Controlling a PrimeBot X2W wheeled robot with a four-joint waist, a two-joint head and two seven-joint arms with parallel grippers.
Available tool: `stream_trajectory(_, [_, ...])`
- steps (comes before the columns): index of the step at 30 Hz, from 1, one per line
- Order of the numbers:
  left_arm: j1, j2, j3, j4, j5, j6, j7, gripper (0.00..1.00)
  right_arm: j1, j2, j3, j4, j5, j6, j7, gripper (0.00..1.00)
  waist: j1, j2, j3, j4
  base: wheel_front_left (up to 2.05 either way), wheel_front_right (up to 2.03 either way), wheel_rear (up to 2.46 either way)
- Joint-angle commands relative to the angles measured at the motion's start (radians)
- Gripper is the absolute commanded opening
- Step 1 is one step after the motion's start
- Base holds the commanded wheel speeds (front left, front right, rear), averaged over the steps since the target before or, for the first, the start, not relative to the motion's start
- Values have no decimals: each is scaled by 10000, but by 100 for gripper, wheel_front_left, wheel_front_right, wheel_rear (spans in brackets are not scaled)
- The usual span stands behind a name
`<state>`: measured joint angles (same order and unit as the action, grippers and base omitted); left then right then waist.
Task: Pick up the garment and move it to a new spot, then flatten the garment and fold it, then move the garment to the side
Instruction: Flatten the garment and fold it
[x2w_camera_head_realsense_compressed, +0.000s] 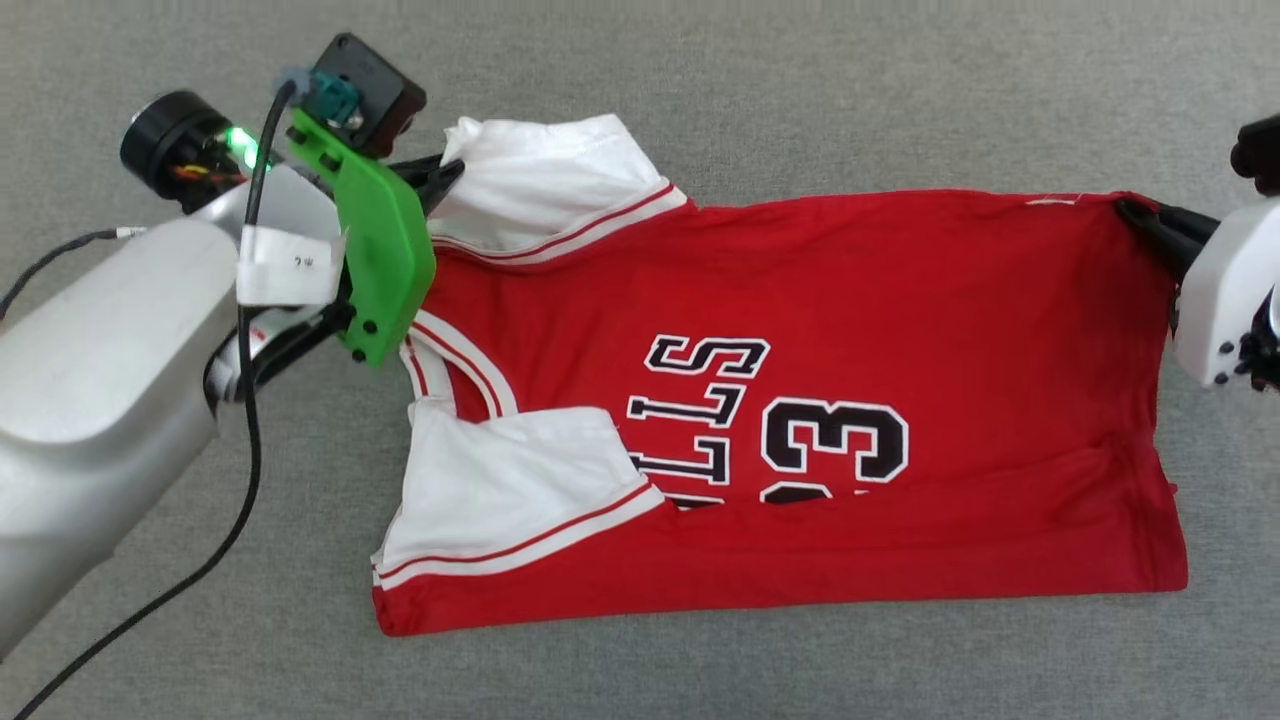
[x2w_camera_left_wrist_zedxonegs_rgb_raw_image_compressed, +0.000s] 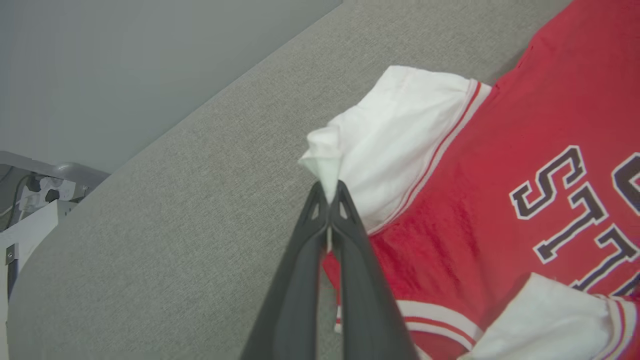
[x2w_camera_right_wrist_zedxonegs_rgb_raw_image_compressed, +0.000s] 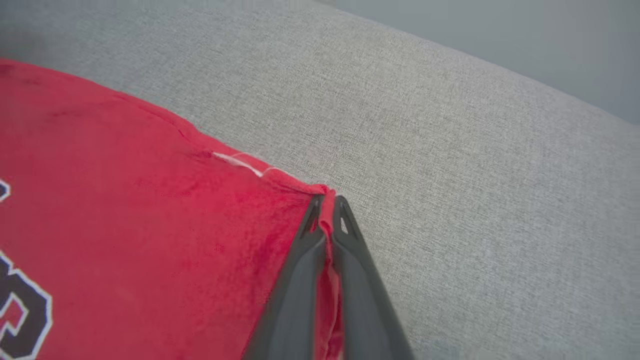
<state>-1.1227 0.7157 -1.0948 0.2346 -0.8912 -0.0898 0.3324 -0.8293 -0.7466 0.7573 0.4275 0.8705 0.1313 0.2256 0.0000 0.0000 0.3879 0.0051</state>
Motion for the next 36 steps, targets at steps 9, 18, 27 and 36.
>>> stream_trajectory(9, [2494, 1013, -317, -1855, -349, 1202, -665, 0, 2140, -396, -180, -828, 251, -6, -1348, 0, 0, 0, -1838, -35, 0, 0, 0])
stream_trajectory(18, [4744, 1612, -886, -2881, -828, 2185, -1159, 0, 4571, -655, -778, -1740, 439, -6, -1653, 0, 0, 0, -2244, 42, 0, 0, 0])
stream_trajectory(27, [5705, 1284, -1147, -2307, -1062, 2361, -1645, 0, 6327, -373, -1363, -2066, 473, -6, -1273, 0, 0, 0, -2051, 10, 0, 0, 0])
stream_trajectory(36, [6005, 767, -947, -1231, -943, 2612, -2754, 100, 6527, -13, -1563, -1962, 488, -6, -1150, 100, 0, 0, -2141, -2, 0, 0, 0])
